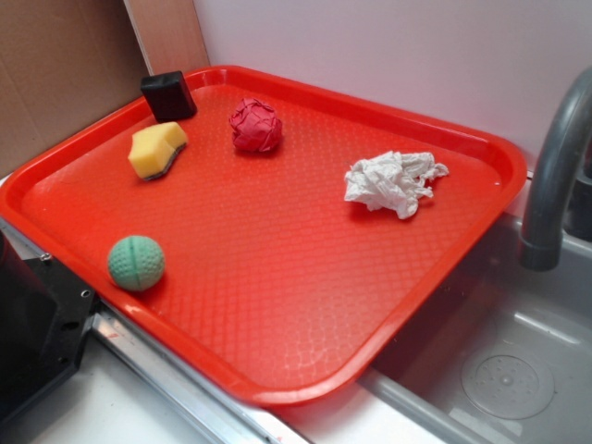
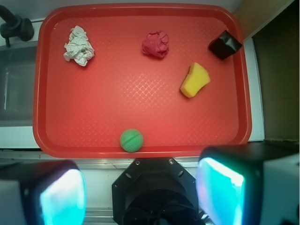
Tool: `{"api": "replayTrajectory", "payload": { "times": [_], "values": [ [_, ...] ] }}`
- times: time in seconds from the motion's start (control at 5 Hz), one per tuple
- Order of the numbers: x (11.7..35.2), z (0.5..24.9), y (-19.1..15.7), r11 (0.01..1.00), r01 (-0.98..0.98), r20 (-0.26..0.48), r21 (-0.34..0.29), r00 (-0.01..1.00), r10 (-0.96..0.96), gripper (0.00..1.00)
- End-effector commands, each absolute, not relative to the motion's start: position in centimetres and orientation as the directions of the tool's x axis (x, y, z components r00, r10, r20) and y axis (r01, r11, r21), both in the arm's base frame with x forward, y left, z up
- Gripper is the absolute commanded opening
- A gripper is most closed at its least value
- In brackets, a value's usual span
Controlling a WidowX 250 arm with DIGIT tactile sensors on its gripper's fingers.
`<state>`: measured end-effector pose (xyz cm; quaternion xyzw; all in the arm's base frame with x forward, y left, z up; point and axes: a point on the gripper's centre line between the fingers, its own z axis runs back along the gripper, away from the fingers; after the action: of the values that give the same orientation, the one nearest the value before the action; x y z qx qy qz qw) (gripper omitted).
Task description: Grab the black box.
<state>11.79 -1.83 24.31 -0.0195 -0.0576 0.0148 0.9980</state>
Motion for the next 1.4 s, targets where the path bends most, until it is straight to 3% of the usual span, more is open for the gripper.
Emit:
{"api": "replayTrajectory", "payload": {
  "times": [0.0,0.2,0.4,0.6,0.8,1.2],
  "values": [
    [11.8,24.3,-1.8,0.999,-0.027,0.114,-0.041,0.993,0.032,1.00],
    [16.1,23.1,-0.4,0.999,0.029,0.136,0.039,0.990,-0.034,1.00],
    [19.8,21.3,1.3,0.986,0.153,0.195,0.058,0.967,-0.162,1.00],
    [22.6,17.2,2.7,0.954,0.296,0.215,0.052,0.929,-0.301,1.00],
    [23.8,14.7,5.4,0.933,0.350,0.186,0.086,0.914,-0.360,1.00],
    [25.2,13.5,7.9,0.910,0.409,0.161,0.071,0.895,-0.415,1.00]
  ]
}}
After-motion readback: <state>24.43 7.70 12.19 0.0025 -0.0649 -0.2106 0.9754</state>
